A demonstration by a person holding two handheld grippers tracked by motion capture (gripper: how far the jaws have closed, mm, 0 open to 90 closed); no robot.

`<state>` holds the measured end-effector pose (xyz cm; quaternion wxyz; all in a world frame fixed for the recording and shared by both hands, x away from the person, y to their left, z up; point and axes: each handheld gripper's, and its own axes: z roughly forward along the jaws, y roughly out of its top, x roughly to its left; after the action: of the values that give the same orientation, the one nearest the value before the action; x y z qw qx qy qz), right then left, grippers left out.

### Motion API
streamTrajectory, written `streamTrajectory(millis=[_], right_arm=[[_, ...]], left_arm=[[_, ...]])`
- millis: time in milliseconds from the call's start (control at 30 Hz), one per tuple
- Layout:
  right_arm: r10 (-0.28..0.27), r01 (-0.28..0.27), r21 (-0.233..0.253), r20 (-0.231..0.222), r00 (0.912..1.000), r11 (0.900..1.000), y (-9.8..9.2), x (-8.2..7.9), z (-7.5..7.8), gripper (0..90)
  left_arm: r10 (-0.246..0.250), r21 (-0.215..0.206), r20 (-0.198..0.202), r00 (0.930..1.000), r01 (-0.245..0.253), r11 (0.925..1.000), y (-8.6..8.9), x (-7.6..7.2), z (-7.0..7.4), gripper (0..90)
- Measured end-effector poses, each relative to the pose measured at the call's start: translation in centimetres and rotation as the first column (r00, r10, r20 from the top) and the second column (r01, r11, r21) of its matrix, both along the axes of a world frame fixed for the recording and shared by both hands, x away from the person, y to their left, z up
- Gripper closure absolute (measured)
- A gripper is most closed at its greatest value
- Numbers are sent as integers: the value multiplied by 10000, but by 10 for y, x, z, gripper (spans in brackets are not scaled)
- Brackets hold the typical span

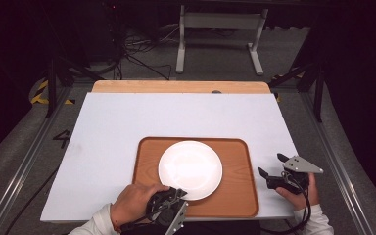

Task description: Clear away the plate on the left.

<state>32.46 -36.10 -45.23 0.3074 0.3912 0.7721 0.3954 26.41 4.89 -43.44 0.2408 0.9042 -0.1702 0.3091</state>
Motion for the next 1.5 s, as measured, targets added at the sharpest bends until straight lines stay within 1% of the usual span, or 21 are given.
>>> streamTrajectory(millis=[100, 133, 200, 300, 467, 567, 600, 633, 667, 767, 867, 900, 1000, 1067, 1100, 1133, 1167, 1233, 1267, 1300, 1500], right_arm=[[7, -7, -14, 6, 10000, 10000, 0, 0, 0, 130], [4, -4, 3, 10, 10000, 10000, 0, 0, 0, 130], [1, -1, 13, 8, 10000, 10000, 0, 0, 0, 130], [3, -3, 14, -2, 10000, 10000, 0, 0, 0, 130], [28, -28, -2, 19, 10000, 10000, 0, 0, 0, 130], [7, -7, 17, 22, 10000, 10000, 0, 0, 0, 130], [11, -11, 13, 25, 10000, 10000, 0, 0, 0, 130], [15, -15, 8, 34, 10000, 10000, 0, -1, 1, 130], [15, -15, 8, 34, 10000, 10000, 0, -1, 1, 130], [8, -8, 8, 60, 10000, 10000, 0, -1, 1, 130], [-3, 3, 10, 64, 10000, 10000, -1, -1, 1, 130], [-12, 12, 9, 49, 10000, 10000, 0, -1, 1, 130], [2, -2, -8, 46, 10000, 10000, 0, -1, 1, 130], [9, -9, -65, 51, 10000, 10000, 1, -1, 1, 130], [17, -16, -83, 56, 10000, 10000, 1, -1, 1, 130], [11, -10, -86, 57, 10000, 10000, 1, -1, 1, 130], [11, -10, -86, 57, 10000, 10000, 1, -1, 1, 130], [-10, 10, -62, 56, 10000, 10000, 1, -1, 1, 130], [-6, 7, -76, 59, 10000, 10000, 1, -1, 1, 130], [-3, 3, -81, 57, 10000, 10000, 1, -1, 1, 131], [-50, 50, -80, 83, 10000, 10000, 0, -2, 1, 131]], left_arm=[[141, -276, -98, 9999, -144, 9995, 4, 2, 5, 629], [202, -649, -228, 9995, -216, 9977, 8, 3, 9, 599], [223, -706, -281, 9994, -243, 9972, 9, 4, 11, 579], [664, -907, -99, 9977, -671, 9936, 13, 7, 16, 538], [897, -1520, -37, 9960, -892, 9844, 21, 11, 23, 478], [1166, -1659, -19, 9932, -1153, 9794, 24, 13, 25, 402], [1286, -1724, 10, 9917, -1265, 9769, 25, 15, 26, 382], [1445, -1817, -69, 9895, -1433, 9729, 27, 16, 27, 318], [1513, -1883, -115, 9884, -1507, 9705, 29, 17, 28, 318], [1858, -2251, -297, 9821, -1877, 9561, 36, 23, 31, 270], [2041, -2387, -313, 9784, -2056, 9491, 41, 27, 35, 229], [2129, -2490, -377, 9763, -2155, 9442, 43, 29, 36, 177], [2417, -2994, -820, 9669, -2552, 9194, 50, 34, 38, 157], [2516, -3048, -903, 9636, -2672, 9142, 54, 37, 39, 147], [2645, -3073, -948, 9597, -2809, 9092, 59, 40, 40, 141], [2645, -3073, -948, 9597, -2809, 9092, 59, 40, 40, 138], [2724, -3142, -995, 9570, -2900, 9040, 63, 42, 41, 138], [2885, -3392, -1108, 9510, -3090, 8885, 69, 45, 42, 126], [2977, -3403, -1139, 9478, -3188, 8846, 73, 47, 43, 122], [3118, -3471, -1178, 9428, -3333, 8766, 77, 50, 43, 122], [3592, -3784, -1547, 9204, -3910, 8390, 97, 60, 42, 116]])
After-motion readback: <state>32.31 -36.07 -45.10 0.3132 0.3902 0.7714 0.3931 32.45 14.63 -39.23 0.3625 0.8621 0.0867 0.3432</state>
